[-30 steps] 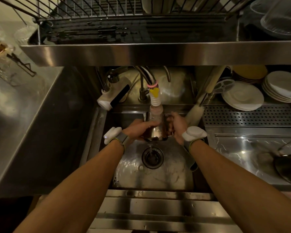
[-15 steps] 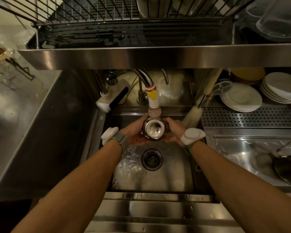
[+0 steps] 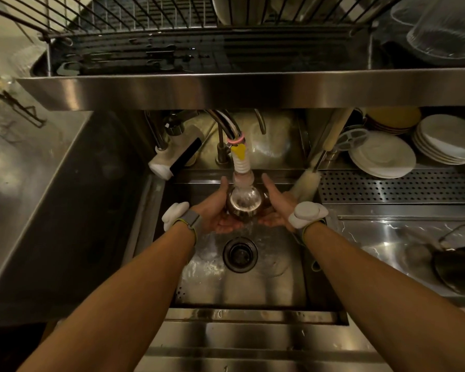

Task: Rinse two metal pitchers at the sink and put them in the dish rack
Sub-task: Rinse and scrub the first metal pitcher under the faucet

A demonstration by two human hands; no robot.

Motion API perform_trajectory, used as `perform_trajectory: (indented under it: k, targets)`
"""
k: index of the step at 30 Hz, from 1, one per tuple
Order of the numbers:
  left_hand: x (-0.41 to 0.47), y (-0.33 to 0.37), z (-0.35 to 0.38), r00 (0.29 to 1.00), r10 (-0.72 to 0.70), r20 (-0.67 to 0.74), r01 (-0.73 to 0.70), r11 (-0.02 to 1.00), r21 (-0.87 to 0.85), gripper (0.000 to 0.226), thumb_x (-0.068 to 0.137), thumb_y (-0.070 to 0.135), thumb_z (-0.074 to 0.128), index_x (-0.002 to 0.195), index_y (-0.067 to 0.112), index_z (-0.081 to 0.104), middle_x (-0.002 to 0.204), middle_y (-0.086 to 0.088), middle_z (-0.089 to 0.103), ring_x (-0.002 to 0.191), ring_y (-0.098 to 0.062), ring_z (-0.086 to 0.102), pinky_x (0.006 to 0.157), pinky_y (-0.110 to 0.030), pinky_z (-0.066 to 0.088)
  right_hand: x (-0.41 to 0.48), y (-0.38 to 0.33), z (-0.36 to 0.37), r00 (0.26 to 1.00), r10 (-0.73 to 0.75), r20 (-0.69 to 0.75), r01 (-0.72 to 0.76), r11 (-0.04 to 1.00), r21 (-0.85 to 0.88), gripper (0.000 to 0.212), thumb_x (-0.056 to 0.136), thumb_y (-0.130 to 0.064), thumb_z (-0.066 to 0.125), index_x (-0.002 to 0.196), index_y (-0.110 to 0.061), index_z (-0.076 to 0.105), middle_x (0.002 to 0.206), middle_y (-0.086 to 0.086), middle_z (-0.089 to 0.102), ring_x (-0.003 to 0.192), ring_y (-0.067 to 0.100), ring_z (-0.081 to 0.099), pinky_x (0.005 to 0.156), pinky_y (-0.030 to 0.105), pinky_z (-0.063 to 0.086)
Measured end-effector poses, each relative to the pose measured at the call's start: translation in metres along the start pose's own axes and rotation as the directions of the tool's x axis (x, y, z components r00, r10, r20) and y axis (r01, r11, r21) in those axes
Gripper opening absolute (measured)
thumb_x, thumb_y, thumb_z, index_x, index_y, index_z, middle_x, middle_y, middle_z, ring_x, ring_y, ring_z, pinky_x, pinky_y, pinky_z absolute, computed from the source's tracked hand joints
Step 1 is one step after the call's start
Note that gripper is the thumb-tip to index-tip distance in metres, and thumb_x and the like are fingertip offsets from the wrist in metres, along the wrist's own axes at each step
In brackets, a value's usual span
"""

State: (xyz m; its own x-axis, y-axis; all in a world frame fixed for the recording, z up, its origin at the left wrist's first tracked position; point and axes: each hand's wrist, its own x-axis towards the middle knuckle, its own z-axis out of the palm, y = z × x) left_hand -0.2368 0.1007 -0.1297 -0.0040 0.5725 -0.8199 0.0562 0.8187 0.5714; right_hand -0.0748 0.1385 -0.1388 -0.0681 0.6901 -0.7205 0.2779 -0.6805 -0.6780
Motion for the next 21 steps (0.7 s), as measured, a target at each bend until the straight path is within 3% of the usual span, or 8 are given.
perform_trajectory:
  k: [3, 8, 11, 16, 19, 21]
  targets:
    - [0.001, 0.004, 0.004, 1.000, -0.007, -0.002, 0.007, 1.000, 0.016, 0.098, 0.078, 0.083, 0.005, 0.120, 0.011, 0.057, 0.088, -0.015, 0.067, 0.071, -0.022, 0.065, 0.062, -0.026, 0.047, 0.003, 0.000, -0.005, 1.000, 0.003, 0.018, -0.002, 0.998, -0.059, 0.088, 0.065, -0.087, 0.043, 0.099, -0.008, 0.058, 0.096, 0.020, 0.070, 0.078, 0.034, 0.071, 0.072, 0.042, 0.060]
    - [0.004, 0.004, 0.006, 1.000, -0.018, -0.009, 0.019, 0.999, 0.037, 0.098, 0.080, 0.081, 0.002, 0.115, 0.008, 0.057, 0.081, -0.015, 0.066, 0.067, -0.022, 0.063, 0.059, -0.025, 0.046, 0.001, 0.000, -0.005, 0.999, 0.034, 0.027, -0.034, 0.999, -0.003, 0.084, 0.069, -0.082, 0.048, 0.103, -0.006, 0.056, 0.094, 0.022, 0.070, 0.077, 0.033, 0.072, 0.060, 0.033, 0.059]
    - [0.003, 0.000, 0.000, 0.999, -0.025, -0.026, 0.026, 1.000, 0.010, 0.097, 0.081, 0.081, 0.005, 0.119, 0.007, 0.057, 0.085, -0.016, 0.066, 0.069, -0.022, 0.064, 0.062, -0.026, 0.047, 0.002, 0.000, 0.001, 0.999, 0.007, 0.032, -0.005, 0.999, -0.040, 0.080, 0.073, -0.080, 0.046, 0.102, -0.007, 0.062, 0.098, 0.021, 0.070, 0.083, 0.034, 0.071, 0.075, 0.041, 0.060]
    - [-0.003, -0.001, -0.008, 0.999, -0.014, -0.049, 0.012, 0.999, -0.030, 0.094, 0.082, 0.079, 0.008, 0.129, 0.011, 0.052, 0.110, -0.022, 0.065, 0.075, -0.025, 0.065, 0.070, -0.030, 0.051, -0.003, -0.003, 0.009, 0.999, 0.019, 0.028, -0.019, 0.999, -0.028, 0.084, 0.072, -0.080, 0.048, 0.103, -0.003, 0.064, 0.098, 0.019, 0.071, 0.078, 0.031, 0.071, 0.057, 0.029, 0.058]
    - [-0.004, 0.001, -0.002, 0.999, -0.018, -0.042, 0.017, 1.000, -0.013, 0.095, 0.082, 0.080, 0.007, 0.131, 0.011, 0.051, 0.097, -0.018, 0.066, 0.072, -0.024, 0.064, 0.064, -0.029, 0.049, -0.001, -0.001, 0.002, 1.000, 0.006, 0.026, -0.005, 0.999, -0.033, 0.076, 0.072, -0.079, 0.050, 0.099, -0.008, 0.063, 0.100, 0.019, 0.070, 0.082, 0.034, 0.071, 0.065, 0.035, 0.060]
    - [-0.004, 0.003, 0.005, 0.999, -0.018, -0.035, 0.018, 1.000, 0.004, 0.095, 0.081, 0.080, 0.006, 0.131, 0.013, 0.051, 0.088, -0.015, 0.066, 0.068, -0.023, 0.065, 0.058, -0.026, 0.050, -0.002, 0.001, -0.003, 0.999, 0.002, 0.048, 0.000, 0.999, -0.043, 0.079, 0.070, -0.080, 0.051, 0.114, -0.014, 0.061, 0.106, 0.019, 0.068, 0.085, 0.035, 0.071, 0.071, 0.041, 0.060]
